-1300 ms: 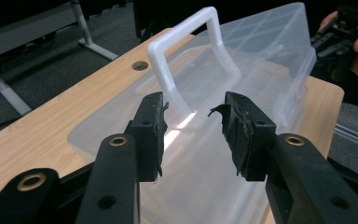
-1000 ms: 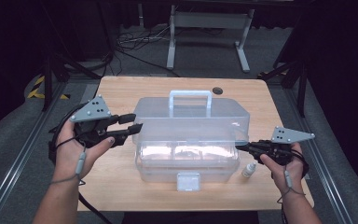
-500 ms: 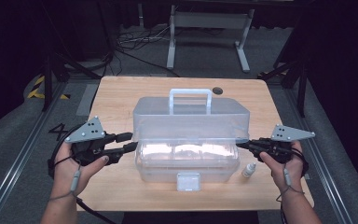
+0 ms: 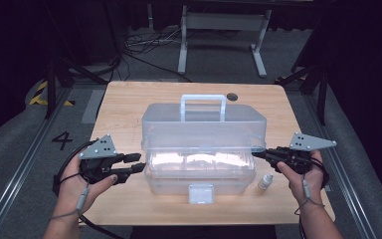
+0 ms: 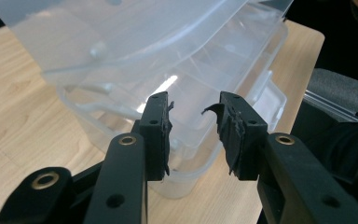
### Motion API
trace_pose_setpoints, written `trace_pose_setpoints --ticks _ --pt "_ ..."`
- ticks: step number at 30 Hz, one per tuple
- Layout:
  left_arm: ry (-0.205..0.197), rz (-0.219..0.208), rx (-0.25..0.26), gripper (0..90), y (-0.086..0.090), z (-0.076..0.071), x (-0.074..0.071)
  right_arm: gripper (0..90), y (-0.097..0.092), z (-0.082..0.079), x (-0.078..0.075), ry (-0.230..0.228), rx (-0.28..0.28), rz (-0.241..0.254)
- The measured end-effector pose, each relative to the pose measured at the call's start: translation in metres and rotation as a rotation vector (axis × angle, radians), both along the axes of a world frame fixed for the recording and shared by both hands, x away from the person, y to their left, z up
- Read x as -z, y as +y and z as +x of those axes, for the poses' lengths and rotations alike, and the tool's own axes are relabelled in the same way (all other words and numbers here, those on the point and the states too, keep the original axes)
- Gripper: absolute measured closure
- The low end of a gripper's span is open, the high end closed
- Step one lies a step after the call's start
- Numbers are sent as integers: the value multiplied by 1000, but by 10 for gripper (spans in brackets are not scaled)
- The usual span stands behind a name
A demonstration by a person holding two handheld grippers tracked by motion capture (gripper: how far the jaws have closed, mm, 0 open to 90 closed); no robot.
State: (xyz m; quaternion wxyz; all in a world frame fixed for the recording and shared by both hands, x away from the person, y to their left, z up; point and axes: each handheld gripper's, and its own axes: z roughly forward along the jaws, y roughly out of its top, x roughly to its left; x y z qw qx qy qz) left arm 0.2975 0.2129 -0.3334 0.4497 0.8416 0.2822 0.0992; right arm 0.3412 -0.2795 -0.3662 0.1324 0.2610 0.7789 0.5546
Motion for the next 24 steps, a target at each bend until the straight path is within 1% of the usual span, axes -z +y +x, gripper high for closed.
trace_pose_setpoints --ticks 2,3,5,8,10,13,14,17,18,19,20,24 --pt "7 -3 -7 648 0 3 3 900 0 0 0 -1 0 0" --pt "-3 6 -15 654 -1 4 5 900 0 0 0 0 1 2" --pt "-10 16 -26 670 -3 6 7 900 0 0 0 1 1 3" --pt "-21 3 -39 695 -7 9 10 900 0 0 0 2 1 6" --pt "-47 -5 -57 715 -9 11 11 900 0 0 1 4 1 9" --pt "-60 -18 -71 732 -10 13 12 900 0 0 1 4 1 9" --pt "-59 -18 -75 757 -11 14 12 900 0 0 1 4 1 11" --pt "-61 -26 -99 794 -12 17 15 900 0 0 1 3 2 8" --pt "-61 -26 -99 813 -12 17 15 900 0 0 1 3 2 8" --pt "-60 -32 -106 813 -13 17 15 900 0 0 1 3 3 8" --pt "-67 -43 -118 863 -13 18 17 900 0 0 1 3 2 11" --pt "-69 -72 -132 896 -17 21 20 900 1 0 1 2 1 9"
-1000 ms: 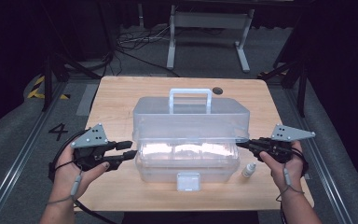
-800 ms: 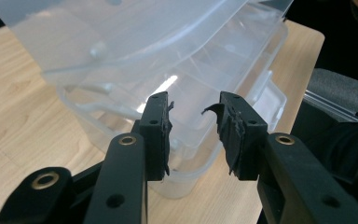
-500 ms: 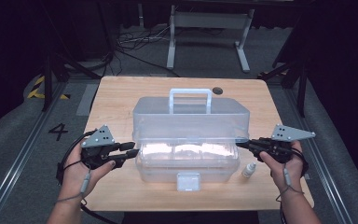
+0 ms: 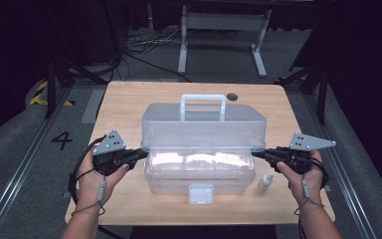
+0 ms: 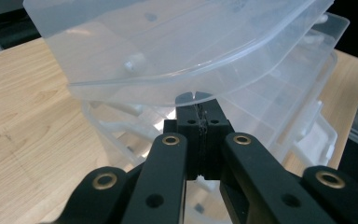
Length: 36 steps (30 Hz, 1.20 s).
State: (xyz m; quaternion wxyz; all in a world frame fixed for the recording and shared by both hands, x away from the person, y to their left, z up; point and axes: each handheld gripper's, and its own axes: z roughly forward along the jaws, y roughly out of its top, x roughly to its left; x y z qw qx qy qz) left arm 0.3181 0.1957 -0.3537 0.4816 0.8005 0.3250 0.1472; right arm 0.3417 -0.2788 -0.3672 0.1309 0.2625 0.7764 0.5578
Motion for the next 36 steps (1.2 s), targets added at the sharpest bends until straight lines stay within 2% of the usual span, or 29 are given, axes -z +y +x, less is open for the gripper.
trace_pose_setpoints --ticks 10,16,22,24,36 --pt "-14 -17 -14 897 -9 5 3 900 1 1 -2 -5 6 -6" --pt "-49 -36 -35 898 -12 9 2 900 1 3 -5 -13 18 5" --pt "-54 -53 -46 898 -12 12 0 900 3 5 -6 -12 19 8" --pt "-62 -47 -56 898 -12 13 0 900 4 5 -7 -11 25 11" --pt "-71 -60 -56 898 -11 20 -7 900 5 11 -13 -18 35 28"
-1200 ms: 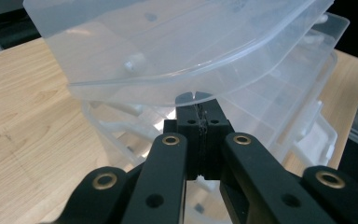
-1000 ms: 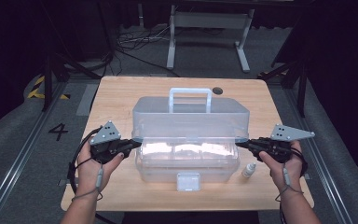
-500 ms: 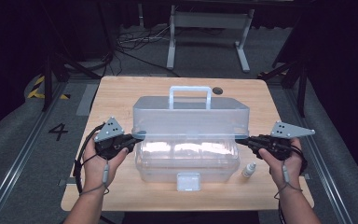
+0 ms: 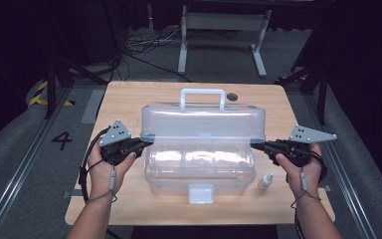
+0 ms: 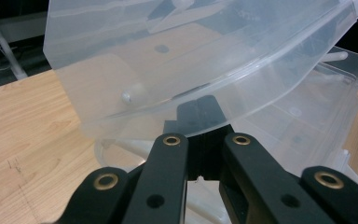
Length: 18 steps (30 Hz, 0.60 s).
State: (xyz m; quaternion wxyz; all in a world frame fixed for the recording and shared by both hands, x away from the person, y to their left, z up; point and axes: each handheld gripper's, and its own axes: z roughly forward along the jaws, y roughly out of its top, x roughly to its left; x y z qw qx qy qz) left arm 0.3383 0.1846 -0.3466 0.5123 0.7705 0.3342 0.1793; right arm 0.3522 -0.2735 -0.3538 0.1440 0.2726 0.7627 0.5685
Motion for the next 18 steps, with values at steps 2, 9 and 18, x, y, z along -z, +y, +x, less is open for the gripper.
trace_pose_setpoints --ticks 2,9,18 --pt "-1 -1 0 897 0 2 -1 900 1 1 -1 -2 3 -1" --pt "-6 0 -6 897 0 6 -6 900 2 5 -7 -11 16 5" --pt "-7 -26 -20 896 -1 14 -13 900 1 13 -16 -24 30 12"
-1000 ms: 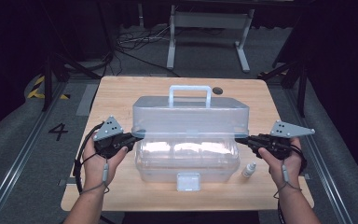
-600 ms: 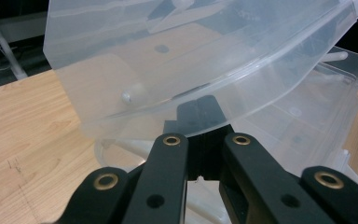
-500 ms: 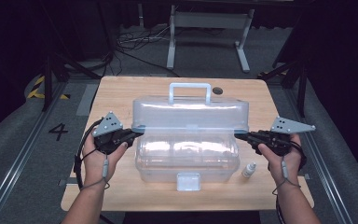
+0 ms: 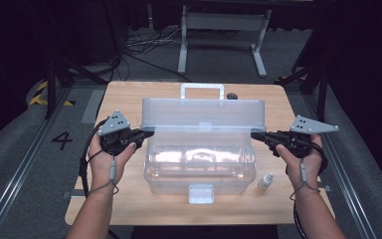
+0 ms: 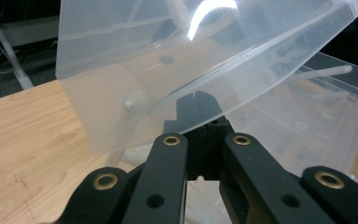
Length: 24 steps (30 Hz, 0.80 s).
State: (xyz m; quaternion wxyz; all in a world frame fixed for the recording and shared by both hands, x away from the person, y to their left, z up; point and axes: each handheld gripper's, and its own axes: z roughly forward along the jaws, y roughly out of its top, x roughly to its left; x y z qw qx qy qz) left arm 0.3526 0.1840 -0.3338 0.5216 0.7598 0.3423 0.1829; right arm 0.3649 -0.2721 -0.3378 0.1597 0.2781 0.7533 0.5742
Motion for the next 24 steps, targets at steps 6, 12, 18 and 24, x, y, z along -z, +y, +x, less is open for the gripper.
trace_pose_setpoints --ticks 6,12,18,24 --pt "-22 33 -23 895 -3 3 -4 900 0 3 -5 -3 12 -1" --pt "-24 25 -25 894 -2 9 -7 900 1 6 -9 -9 25 -1" --pt "-28 20 -20 894 -2 12 -8 900 1 6 -14 -21 39 -23" --pt "-28 17 -16 894 -1 14 -8 900 1 5 -15 -25 52 -28"
